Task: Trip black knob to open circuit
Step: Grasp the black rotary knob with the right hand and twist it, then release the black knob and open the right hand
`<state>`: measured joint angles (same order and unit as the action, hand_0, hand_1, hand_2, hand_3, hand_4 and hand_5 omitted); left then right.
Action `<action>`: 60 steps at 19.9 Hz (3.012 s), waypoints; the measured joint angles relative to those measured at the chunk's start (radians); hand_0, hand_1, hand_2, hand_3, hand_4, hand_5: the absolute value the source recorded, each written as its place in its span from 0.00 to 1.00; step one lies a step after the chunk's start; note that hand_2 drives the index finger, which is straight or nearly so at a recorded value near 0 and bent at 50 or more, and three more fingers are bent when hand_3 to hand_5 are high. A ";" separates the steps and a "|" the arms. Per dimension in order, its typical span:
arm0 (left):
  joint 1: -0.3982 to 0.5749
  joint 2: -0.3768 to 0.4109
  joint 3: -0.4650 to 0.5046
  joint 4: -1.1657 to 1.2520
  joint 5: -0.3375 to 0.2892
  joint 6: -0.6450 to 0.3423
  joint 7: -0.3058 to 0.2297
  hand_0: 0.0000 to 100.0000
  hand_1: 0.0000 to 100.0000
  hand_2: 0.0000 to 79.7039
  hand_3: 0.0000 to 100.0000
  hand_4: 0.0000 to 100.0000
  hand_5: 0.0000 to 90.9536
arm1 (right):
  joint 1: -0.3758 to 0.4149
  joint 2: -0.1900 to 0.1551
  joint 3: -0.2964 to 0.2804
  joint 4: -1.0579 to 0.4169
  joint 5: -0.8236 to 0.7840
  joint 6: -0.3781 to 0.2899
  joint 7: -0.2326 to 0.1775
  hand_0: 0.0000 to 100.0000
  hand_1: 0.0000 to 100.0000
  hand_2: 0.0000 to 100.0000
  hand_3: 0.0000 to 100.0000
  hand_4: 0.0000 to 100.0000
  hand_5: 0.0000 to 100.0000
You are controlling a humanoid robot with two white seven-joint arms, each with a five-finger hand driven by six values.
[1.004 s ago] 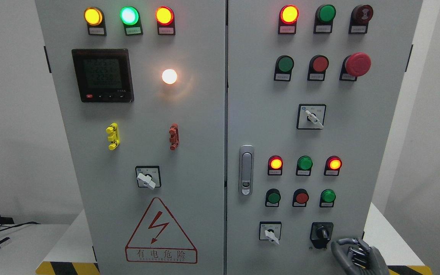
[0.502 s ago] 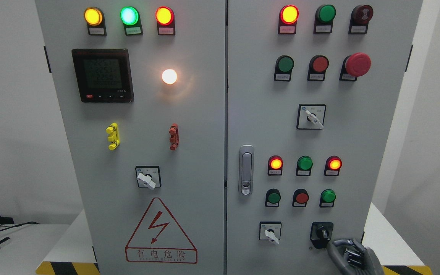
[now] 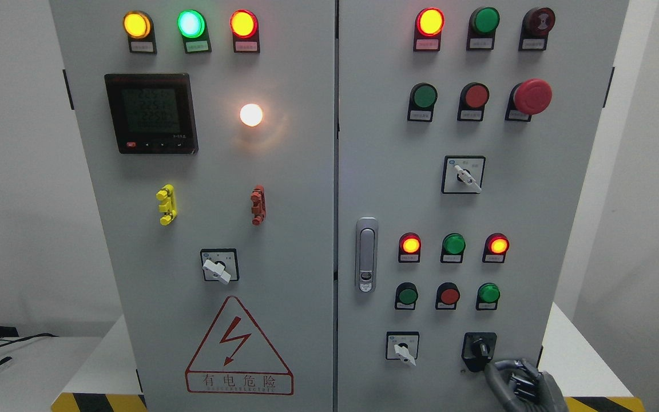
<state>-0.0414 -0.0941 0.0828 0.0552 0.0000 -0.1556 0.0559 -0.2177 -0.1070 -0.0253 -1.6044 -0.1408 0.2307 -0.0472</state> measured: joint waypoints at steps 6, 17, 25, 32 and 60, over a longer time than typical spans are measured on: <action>0.000 0.000 0.000 0.000 0.000 0.000 0.000 0.12 0.39 0.00 0.00 0.00 0.00 | 0.001 0.002 0.006 -0.009 0.000 0.002 0.002 0.34 0.72 0.51 1.00 1.00 0.93; 0.000 0.000 0.000 0.000 0.000 0.000 0.000 0.12 0.39 0.00 0.00 0.00 0.00 | 0.002 0.007 0.018 -0.032 0.000 0.012 0.004 0.34 0.72 0.51 1.00 1.00 0.93; 0.000 0.000 0.000 0.000 0.000 0.000 0.000 0.12 0.39 0.00 0.00 0.00 0.00 | 0.003 0.014 0.021 -0.051 0.000 0.008 -0.008 0.34 0.72 0.51 1.00 1.00 0.93; 0.000 0.000 0.000 0.000 0.000 0.000 0.000 0.12 0.39 0.00 0.00 0.00 0.00 | 0.008 0.021 0.023 -0.063 0.000 0.009 -0.013 0.34 0.72 0.51 1.00 1.00 0.93; 0.000 0.000 0.000 0.000 0.000 0.000 0.000 0.12 0.39 0.00 0.00 0.00 0.00 | 0.019 0.036 0.060 -0.077 -0.002 0.014 0.001 0.34 0.73 0.51 1.00 1.00 0.93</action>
<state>-0.0414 -0.0939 0.0828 0.0552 0.0000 -0.1556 0.0559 -0.1990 -0.0713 0.0350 -1.6813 -0.1430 0.2451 -0.0458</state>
